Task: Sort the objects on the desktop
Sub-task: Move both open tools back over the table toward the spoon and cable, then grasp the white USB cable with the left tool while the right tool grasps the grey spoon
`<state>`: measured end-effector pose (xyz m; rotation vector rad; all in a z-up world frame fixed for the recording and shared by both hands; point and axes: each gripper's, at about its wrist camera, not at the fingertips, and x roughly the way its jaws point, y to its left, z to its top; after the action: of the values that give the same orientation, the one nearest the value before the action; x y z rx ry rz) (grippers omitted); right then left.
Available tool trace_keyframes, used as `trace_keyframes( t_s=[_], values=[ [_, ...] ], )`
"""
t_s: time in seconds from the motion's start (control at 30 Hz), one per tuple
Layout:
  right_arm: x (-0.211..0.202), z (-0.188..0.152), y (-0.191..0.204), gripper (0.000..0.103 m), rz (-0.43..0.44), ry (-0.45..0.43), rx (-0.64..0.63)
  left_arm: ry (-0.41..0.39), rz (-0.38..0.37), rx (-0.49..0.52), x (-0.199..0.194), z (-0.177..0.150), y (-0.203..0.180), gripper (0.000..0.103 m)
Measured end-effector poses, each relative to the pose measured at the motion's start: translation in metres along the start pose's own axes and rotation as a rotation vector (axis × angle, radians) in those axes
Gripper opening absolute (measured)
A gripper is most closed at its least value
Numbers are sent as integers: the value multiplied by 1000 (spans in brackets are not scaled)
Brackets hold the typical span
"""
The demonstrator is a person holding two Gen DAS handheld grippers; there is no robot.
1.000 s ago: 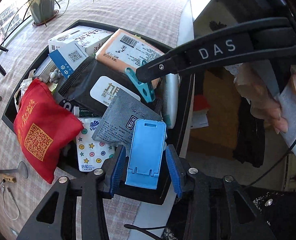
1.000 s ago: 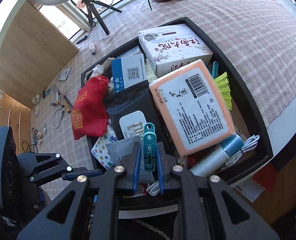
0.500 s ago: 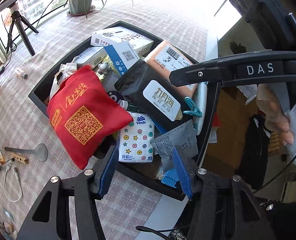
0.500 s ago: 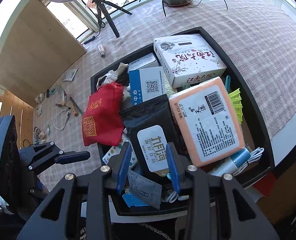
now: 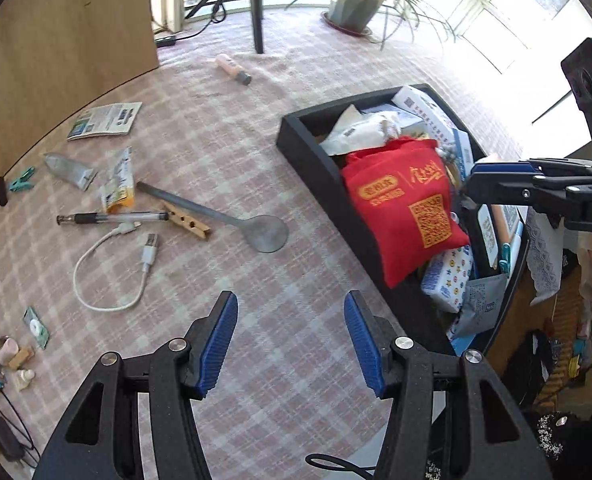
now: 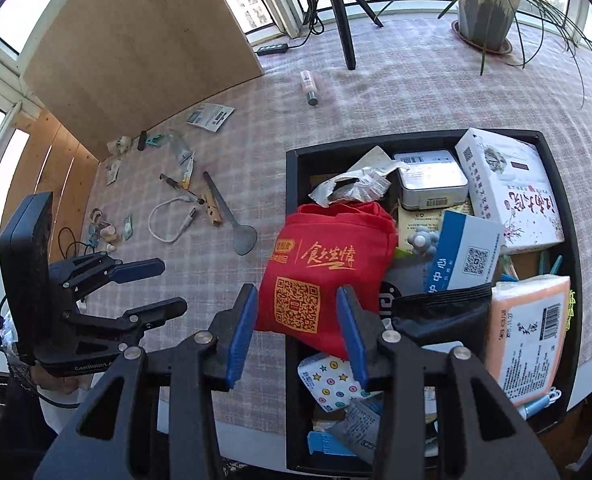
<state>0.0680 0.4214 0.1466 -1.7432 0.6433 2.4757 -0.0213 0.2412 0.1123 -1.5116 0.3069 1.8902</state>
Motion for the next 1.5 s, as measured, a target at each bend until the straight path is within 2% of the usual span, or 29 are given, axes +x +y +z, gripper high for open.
trace_keyframes(
  t_s=[0.2, 0.33, 0.47, 0.73, 0.9, 1.0, 1.13, 1.23, 1.3, 1.37, 1.4, 1.43, 1.5],
  values=[
    [40, 29, 55, 40, -20, 55, -174, -22, 96, -207, -6, -12, 84, 52],
    [81, 44, 84, 40, -36, 143, -266, -20, 114, -323, -5, -22, 128, 52],
    [122, 57, 97, 40, -71, 218, -295, -14, 103, -408, 4, -29, 157, 52],
    [169, 71, 99, 37, -101, 299, -288, 3, 43, -517, 26, -28, 182, 52],
    [184, 75, 99, 34, -125, 317, -294, 9, 30, -516, 35, -19, 180, 52],
    [192, 78, 96, 31, -137, 327, -290, 19, 26, -514, 40, -15, 179, 47],
    [196, 78, 95, 28, -149, 329, -299, 26, 23, -517, 46, -12, 177, 45],
    [195, 76, 97, 25, -155, 320, -319, 37, 22, -519, 52, -10, 177, 39],
    [194, 74, 99, 20, -170, 306, -344, 43, 24, -517, 55, -10, 176, 27],
    [192, 71, 100, 12, -181, 295, -367, 38, 37, -510, 56, -8, 175, 21],
    [191, 70, 99, 11, -178, 296, -369, 39, 27, -516, 58, -8, 175, 12],
    [190, 69, 98, 9, -168, 300, -363, 38, 3, -527, 58, -8, 177, 8],
    [187, 69, 94, 8, -145, 306, -338, 33, -20, -542, 56, -10, 178, 5]
  ],
)
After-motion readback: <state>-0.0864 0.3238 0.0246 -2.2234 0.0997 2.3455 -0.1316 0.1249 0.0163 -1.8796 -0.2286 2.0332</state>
